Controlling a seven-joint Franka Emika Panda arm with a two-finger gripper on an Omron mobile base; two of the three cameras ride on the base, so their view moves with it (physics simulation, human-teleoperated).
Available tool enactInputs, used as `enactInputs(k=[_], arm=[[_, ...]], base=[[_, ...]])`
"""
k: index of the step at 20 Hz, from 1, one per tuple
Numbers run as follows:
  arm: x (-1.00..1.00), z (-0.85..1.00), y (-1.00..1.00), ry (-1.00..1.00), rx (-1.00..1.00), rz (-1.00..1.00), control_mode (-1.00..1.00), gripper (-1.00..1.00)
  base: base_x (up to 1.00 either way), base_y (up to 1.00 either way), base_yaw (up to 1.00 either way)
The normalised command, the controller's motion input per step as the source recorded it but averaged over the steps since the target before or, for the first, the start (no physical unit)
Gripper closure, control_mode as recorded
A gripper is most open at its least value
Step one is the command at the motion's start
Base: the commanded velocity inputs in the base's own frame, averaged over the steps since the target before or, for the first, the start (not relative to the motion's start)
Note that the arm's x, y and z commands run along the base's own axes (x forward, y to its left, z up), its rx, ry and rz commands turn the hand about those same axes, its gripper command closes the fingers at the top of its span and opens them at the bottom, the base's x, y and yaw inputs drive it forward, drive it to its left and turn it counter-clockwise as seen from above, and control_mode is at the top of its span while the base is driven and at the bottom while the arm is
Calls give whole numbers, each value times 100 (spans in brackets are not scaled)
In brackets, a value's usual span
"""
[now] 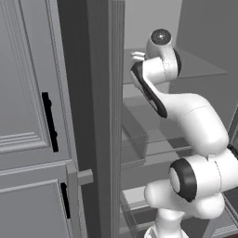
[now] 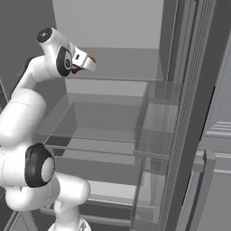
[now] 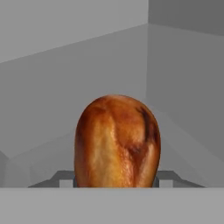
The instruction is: Place one lemon and one chicken drumstick in each tupperware on the nearby counter, to pack two identical lunches.
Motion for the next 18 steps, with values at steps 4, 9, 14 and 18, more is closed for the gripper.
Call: enactInputs(k=[4,9,14,18], arm=[[-100,0,-11,-3,1,-4,-100,100],[-100,26,-28,-4,5,-2,-100,100],[-100,-11,-12,1,1,1,-100,100],[-100,-43,0,8,0,0,-100,100]], base=[[0,0,0],[0,0,0],[0,0,0],[0,0,0]])
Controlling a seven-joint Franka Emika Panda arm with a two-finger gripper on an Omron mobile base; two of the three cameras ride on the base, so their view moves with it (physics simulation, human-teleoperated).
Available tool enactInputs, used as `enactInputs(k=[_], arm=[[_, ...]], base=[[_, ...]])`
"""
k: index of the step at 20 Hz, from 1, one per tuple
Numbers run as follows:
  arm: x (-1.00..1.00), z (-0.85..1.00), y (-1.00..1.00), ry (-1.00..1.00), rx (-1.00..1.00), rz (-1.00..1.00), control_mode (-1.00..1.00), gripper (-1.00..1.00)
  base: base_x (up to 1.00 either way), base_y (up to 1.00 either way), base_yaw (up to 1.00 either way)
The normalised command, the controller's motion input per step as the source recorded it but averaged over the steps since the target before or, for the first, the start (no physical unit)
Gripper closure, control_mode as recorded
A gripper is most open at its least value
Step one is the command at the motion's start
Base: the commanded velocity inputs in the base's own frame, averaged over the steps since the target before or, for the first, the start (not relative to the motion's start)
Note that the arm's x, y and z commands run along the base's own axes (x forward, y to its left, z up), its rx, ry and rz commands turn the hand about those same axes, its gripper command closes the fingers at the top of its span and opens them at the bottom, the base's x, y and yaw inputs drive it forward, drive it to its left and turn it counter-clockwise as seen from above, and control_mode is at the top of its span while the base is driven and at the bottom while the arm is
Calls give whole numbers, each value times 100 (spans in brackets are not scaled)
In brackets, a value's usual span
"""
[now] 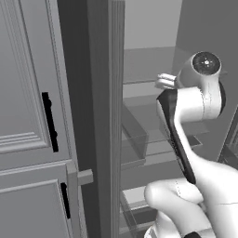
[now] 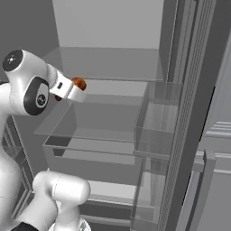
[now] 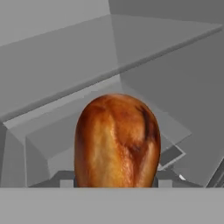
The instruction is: Place one lemon and one chicken drumstick in each tupperware on the nearby counter, to pack two identical lunches.
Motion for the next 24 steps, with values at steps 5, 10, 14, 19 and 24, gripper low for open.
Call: enactInputs(k=[5,10,14,19,24], arm=[[-100,-45,0,6,0,5,-100,100],[-100,-47,0,1,0,25,-100,100],[0,0,0,0,0,0,100,100],[0,0,0,0,0,0,100,100],[0,0,0,0,0,0,100,100]], base=[[0,0,0],[0,0,0],[-100,15,28],[-100,25,18],[-100,-21,-21]])
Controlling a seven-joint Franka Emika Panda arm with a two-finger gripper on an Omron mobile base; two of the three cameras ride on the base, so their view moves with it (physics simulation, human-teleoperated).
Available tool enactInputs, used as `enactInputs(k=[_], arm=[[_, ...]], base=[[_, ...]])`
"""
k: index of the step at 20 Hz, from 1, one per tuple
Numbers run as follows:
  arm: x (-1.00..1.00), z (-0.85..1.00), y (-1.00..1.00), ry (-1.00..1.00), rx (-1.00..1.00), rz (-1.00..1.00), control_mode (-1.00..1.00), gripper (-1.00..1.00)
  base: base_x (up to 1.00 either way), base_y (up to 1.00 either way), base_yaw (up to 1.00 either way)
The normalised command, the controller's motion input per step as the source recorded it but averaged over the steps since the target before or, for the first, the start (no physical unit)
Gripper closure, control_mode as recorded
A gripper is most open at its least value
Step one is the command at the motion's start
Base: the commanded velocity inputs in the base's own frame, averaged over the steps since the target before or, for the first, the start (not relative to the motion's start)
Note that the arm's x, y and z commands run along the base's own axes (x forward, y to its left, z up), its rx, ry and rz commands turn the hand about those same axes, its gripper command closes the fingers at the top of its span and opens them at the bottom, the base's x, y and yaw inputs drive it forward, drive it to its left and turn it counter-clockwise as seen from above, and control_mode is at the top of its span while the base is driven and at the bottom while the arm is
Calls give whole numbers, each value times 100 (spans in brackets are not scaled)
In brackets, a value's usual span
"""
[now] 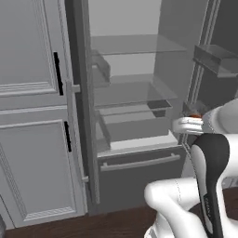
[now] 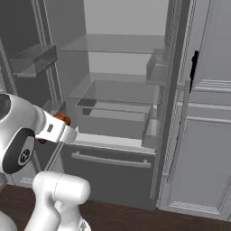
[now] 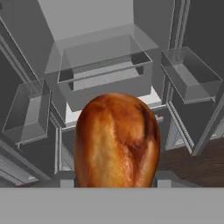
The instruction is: Place one lemon and one chicken drumstick in each tupperware on the nearby counter, to pack two identical lunches.
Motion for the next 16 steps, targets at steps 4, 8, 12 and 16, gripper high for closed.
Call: enactInputs(k=[4,8,12,16], arm=[[0,0,0,0,0,0,100,100],[0,0,0,0,0,0,100,100],[0,0,0,0,0,0,100,100],[0,0,0,0,0,0,100,100]], base=[[-77,-41,-41],[-43,-41,-45],[-16,-49,-42],[-1,-48,-43]])
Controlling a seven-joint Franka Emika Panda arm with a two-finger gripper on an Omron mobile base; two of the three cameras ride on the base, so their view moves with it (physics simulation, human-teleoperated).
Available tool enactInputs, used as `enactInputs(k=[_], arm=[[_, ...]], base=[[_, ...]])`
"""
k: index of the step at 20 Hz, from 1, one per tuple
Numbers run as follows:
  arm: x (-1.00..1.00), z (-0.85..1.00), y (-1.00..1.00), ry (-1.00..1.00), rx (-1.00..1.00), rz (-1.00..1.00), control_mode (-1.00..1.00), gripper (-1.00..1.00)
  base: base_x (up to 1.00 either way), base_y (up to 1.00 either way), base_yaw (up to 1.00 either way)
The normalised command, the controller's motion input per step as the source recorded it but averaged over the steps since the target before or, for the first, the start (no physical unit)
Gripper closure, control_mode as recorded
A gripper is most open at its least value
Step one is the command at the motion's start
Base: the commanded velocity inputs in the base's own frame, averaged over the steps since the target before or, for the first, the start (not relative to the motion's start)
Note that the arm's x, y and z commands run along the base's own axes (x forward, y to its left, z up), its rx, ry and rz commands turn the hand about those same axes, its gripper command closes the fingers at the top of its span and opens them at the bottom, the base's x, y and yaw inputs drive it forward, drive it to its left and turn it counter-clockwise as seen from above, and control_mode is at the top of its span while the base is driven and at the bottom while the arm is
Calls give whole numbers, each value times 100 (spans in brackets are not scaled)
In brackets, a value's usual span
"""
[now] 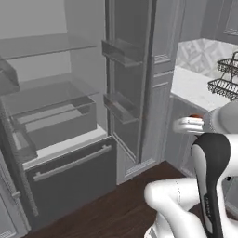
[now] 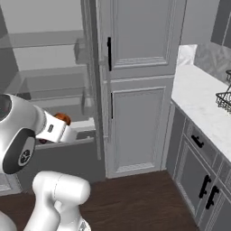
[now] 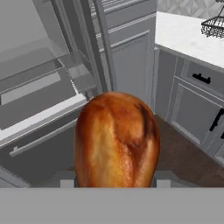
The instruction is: Place one lemon and one chicken drumstick in each tupperware on the nearby counter, to pack two identical lunches.
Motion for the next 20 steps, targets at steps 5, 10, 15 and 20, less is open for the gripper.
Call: enactInputs(k=[5,10,15,20], arm=[[0,0,0,0,0,0,100,100],[0,0,0,0,0,0,100,100],[0,0,0,0,0,0,100,100],[0,0,0,0,0,0,100,100]], base=[[0,-30,-53],[0,-36,-49],[0,-46,-50],[0,-63,-50]])
